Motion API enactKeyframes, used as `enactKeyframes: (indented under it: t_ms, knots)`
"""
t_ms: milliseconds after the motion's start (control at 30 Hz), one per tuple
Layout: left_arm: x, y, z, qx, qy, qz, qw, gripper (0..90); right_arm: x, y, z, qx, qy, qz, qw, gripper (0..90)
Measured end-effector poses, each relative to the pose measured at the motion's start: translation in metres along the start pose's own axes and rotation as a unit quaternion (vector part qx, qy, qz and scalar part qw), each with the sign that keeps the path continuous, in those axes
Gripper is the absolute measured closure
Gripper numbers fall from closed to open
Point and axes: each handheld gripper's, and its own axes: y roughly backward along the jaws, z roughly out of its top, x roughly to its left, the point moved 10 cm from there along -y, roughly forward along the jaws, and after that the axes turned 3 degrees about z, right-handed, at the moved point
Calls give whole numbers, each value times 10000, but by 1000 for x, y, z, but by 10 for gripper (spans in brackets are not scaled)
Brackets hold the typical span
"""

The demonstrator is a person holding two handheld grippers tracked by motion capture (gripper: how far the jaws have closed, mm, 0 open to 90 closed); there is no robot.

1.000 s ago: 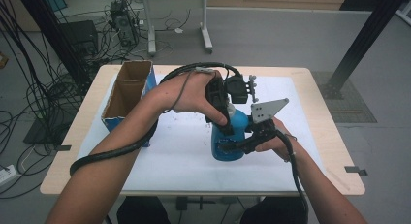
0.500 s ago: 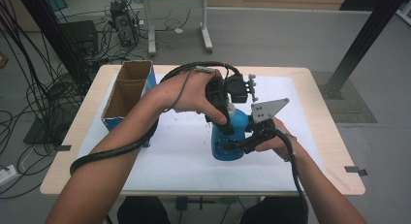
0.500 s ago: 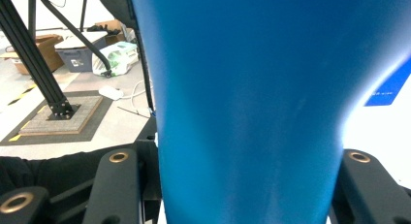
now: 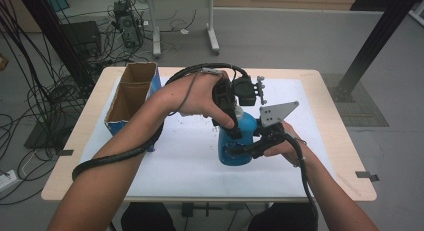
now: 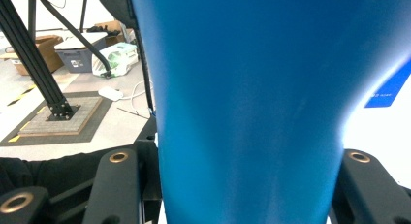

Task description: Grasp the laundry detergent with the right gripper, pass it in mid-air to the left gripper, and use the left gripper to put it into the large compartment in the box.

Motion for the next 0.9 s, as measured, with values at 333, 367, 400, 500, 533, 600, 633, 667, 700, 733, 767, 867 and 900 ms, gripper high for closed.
enactKeyframes:
  t_ms: [333,367,400,500,533,600,633,667,700,733,767,867,900]
  knots:
    - [0,0,-1,-5,51,-2,10000,377,0,-1,0,4,-5,3,10000,442]
    - [0,0,-1,-7,64,-1,10000,377,0,-1,0,0,-1,2,10000,442]
    - [0,0,-2,9,63,2,10000,377,0,-1,0,-1,0,6,10000,442]
    - [0,-1,-2,22,68,1,10000,377,0,-2,0,7,-7,11,10000,442]
    - [0,-1,-2,27,73,0,10000,377,0,-2,0,13,-9,10,10000,442]
    - [0,-1,-2,21,77,-1,10000,377,0,-2,0,1,-13,10,10000,442]
    - [0,-1,-3,22,75,-3,10000,377,0,-3,0,-3,-15,8,10000,442]
    - [0,-1,-3,17,76,-6,10000,377,0,-3,0,-2,-16,12,10000,442]
    - [0,-1,-3,17,70,-2,10000,377,0,-3,0,-6,-18,16,10000,442]
    - [0,-1,-3,18,71,-3,10000,377,0,-3,0,-2,-17,13,10000,442]
    - [0,-1,-3,14,70,-1,10000,377,0,-3,0,6,-15,12,10000,442]
    - [0,0,-2,26,74,13,10000,377,-1,-2,0,8,-5,9,10000,442]
    - [0,0,-2,29,73,12,10000,377,-1,-2,0,5,-2,7,10000,442]
